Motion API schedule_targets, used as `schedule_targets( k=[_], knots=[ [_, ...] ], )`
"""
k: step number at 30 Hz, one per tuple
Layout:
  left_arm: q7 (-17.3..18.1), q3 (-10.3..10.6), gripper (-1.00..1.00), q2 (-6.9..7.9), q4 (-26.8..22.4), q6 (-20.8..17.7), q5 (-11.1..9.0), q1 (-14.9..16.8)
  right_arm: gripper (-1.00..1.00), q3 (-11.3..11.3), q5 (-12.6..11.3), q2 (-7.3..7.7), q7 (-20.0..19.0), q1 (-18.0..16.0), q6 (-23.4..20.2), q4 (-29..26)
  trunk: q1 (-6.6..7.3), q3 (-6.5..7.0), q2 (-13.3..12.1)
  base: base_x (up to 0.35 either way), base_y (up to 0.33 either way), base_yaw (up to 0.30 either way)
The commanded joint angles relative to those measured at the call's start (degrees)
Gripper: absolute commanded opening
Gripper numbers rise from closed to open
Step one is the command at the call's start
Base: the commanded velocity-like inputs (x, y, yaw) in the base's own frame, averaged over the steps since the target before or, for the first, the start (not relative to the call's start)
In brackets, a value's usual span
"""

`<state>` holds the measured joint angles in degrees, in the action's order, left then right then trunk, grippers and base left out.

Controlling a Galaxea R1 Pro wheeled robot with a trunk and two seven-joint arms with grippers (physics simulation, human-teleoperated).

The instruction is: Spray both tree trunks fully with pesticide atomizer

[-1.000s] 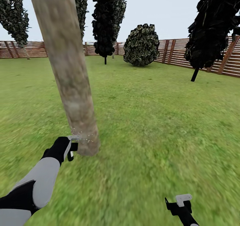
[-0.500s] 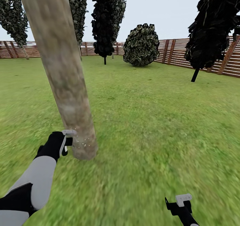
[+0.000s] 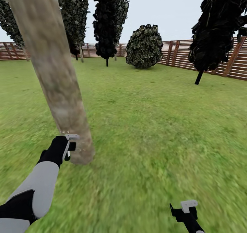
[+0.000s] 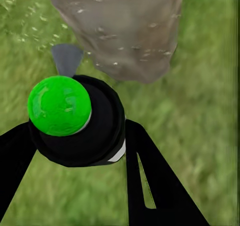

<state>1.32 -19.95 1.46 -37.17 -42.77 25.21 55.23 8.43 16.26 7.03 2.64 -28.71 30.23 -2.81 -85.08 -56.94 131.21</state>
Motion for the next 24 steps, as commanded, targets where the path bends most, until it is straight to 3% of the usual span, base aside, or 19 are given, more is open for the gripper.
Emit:
schedule_targets(
  k=[1,11,24],
  knots=[
    [0.0,0.1,-1.00,0.04,0.0,0.0,0.0,0.0,1.00,0.0,0.0,0.00,0.0,0.0,0.0,0.0,0.00,0.00,0.0,0.000,-0.273,0.000],
    [-0.1,0.0,-1.00,0.12,0.1,0.1,0.0,0.0,1.00,0.0,0.0,0.00,0.0,0.0,0.0,-0.1,0.00,0.00,0.0,0.000,-0.273,0.200],
    [-0.3,-0.5,-1.00,0.57,0.1,0.2,0.1,-0.2,1.00,0.0,0.0,0.00,0.0,0.0,0.0,-0.1,0.00,0.00,0.0,0.061,-0.273,0.009]
  ],
)
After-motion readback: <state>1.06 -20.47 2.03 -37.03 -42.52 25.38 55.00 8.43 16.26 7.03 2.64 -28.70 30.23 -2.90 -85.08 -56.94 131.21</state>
